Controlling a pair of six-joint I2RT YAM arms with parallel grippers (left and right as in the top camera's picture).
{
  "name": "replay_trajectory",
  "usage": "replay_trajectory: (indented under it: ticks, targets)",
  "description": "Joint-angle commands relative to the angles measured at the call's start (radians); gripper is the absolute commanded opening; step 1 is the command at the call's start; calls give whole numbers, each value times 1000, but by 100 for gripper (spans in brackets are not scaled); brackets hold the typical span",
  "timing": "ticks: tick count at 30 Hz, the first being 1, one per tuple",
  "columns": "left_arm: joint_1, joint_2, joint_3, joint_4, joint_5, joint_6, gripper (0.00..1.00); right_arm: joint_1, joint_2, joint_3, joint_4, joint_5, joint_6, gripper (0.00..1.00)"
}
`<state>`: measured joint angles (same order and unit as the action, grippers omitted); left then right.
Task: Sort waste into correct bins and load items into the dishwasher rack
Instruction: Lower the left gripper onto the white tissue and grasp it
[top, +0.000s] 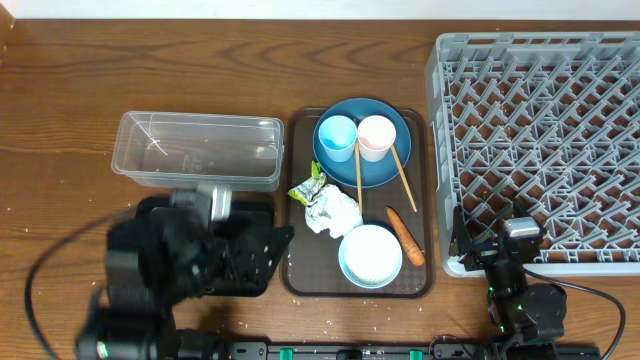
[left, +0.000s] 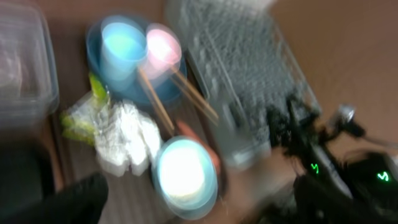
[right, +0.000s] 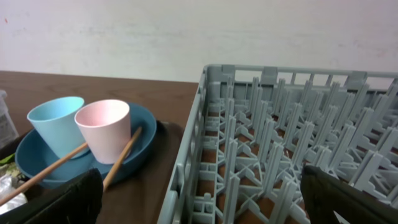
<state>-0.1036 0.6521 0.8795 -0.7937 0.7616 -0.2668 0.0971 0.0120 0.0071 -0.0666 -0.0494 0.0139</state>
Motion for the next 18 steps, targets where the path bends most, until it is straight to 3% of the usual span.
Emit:
replay_trajectory:
  ticks: [1,9,12,14,15,18]
  targets:
    - [-34,189,183,-140,17,-1,98,-6,-5,-2,-5,0,-8,99]
    - [-48,461,249,-154,5,-27,99,-6,-5,-2,-5,0,-8,99]
    - [-79,523,237,-165,3,-50,76,-6,-5,-2,-5,0,-8,99]
    - [-120,546,229,-171,-76,-74,59,-6,-5,-2,-5,0,-8,99]
    - [-144,551,227,-178,-149,-103,54,-6,-5,-2,-5,0,-8,99]
    - [-236,554,222,-192,-416,-205,52,-6,-5,-2,-5,0,-8,99]
